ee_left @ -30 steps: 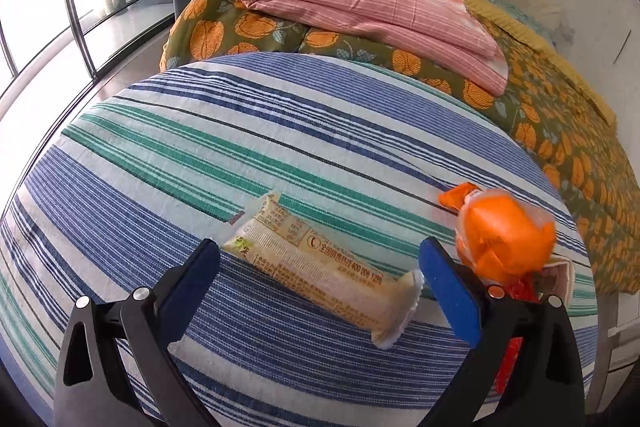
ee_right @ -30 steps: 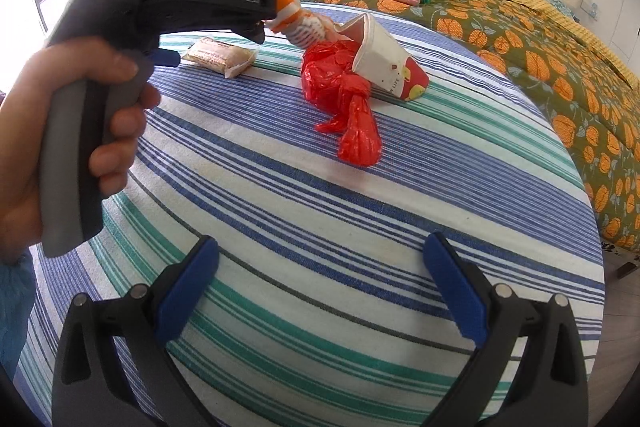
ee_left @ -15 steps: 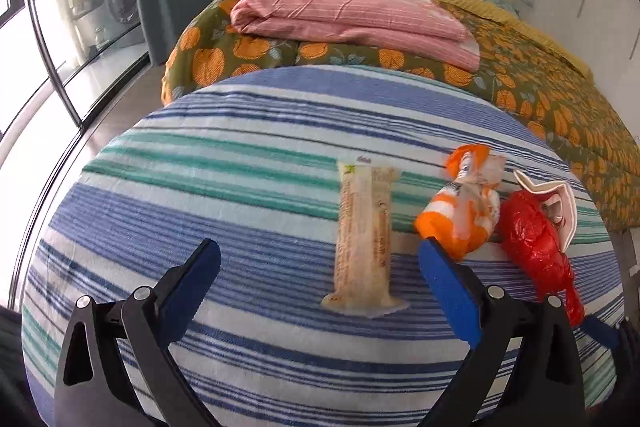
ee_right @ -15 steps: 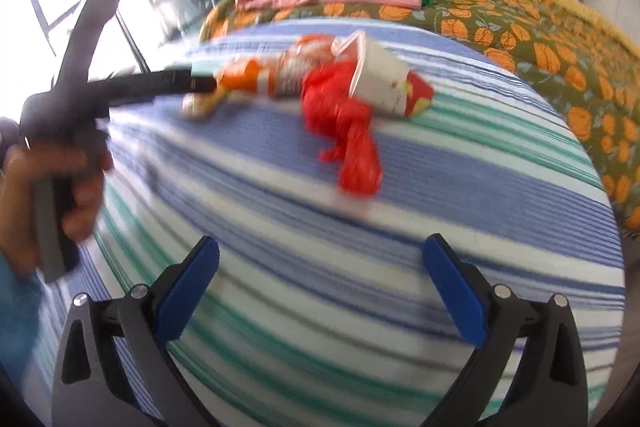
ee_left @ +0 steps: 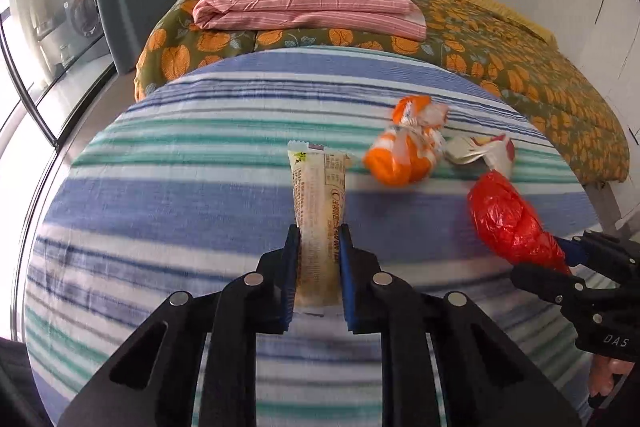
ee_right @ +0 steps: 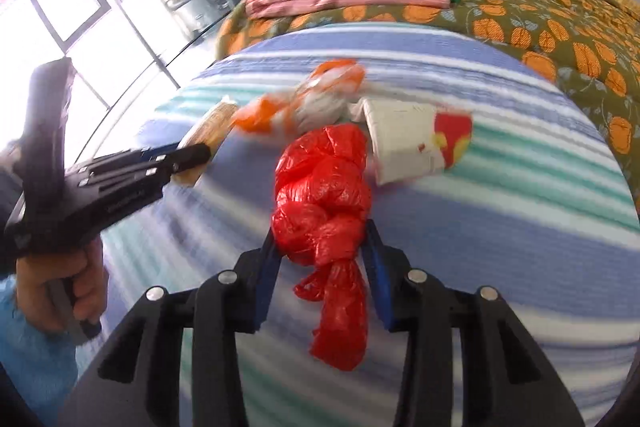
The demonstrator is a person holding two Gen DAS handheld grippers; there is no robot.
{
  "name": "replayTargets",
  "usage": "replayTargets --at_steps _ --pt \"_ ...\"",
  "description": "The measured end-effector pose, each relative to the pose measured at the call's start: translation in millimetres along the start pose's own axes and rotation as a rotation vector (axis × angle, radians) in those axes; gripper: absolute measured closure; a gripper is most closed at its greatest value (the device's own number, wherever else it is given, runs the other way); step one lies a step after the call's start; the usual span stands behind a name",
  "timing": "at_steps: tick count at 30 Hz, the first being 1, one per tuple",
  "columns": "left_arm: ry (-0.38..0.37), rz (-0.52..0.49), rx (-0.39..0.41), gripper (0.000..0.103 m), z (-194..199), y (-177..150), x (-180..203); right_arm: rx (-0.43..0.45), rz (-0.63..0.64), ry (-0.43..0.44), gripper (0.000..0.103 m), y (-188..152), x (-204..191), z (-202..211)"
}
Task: Collect trash
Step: 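Carry the snack bar and red bag over the blue basket and release both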
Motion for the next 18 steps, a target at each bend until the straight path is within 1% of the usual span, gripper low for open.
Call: replayTargets --at_steps 1,4,5,7,8,9,10,11,12,13,14,15,18 --pt "-0.018 0.008 -0.012 0.085 10.5 -14.4 -1.2 -0.013 0.009 0.025 0.063 -15.9 -7.3 10.2" --pt "-0.062 0.001 -0.044 0.085 45.5 -70.3 3.9 -0.032 0.03 0.056 0.063 -57.5 -24.2 38.3" --pt "-0.075 0.0 -0.049 0.084 53.6 -85.8 6.5 -0.039 0.037 0.056 0.063 -75.0 -29.0 48.1" --pt "-0.092 -0.002 -0.05 0.084 68.5 -114.6 11.3 -0.049 0.056 0.022 0.063 -98.8 -34.5 58.4" --pt "-0.088 -0.004 -0.048 0.08 73.2 -125.5 13.3 -0.053 0.067 0.001 0.061 -107.6 -36.4 61.0" --pt "-0.082 -0.01 -0.044 0.066 76.1 -134.1 14.9 -0.062 0.076 -0.028 0.056 -116.6 -36.5 62.3" --pt "-0.089 -0.018 -0.03 0.06 78.8 -139.2 16.0 -0.076 0.071 -0.041 0.049 -122.4 -34.8 61.8" --pt "-0.093 -0.029 -0.016 0.045 81.4 -142.8 17.5 -0.074 0.065 -0.035 0.044 -125.7 -33.2 62.8" --pt "-0.081 -0.037 -0.015 0.036 82.3 -144.6 18.5 -0.065 0.067 -0.045 0.033 -127.0 -34.2 65.7" --pt "-0.072 -0.045 -0.014 0.036 83.0 -144.9 19.8 -0.069 0.074 -0.07 0.031 -126.8 -35.5 67.2" --pt "-0.073 -0.057 -0.011 0.035 84.0 -144.3 21.2 -0.067 0.081 -0.077 0.031 -125.5 -35.5 67.1" --pt "-0.074 -0.066 -0.006 0.035 84.4 -142.2 22.0 -0.063 0.091 -0.072 0.031 -122.6 -38.4 68.9" --pt "-0.051 -0.077 0.0 0.035 82.0 -134.4 20.6 -0.085 0.095 -0.075 0.031 -109.8 -42.7 66.2"
Point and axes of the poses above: each gripper's, at about its wrist camera, not at the fingertips, and z roughly against the way its jaws point, x to its right, y to its top, the point moved 2 cm from there along -z, roughly the way its jaws point, and after that the axes turned 5 degrees about y, right-handed, at the moved point
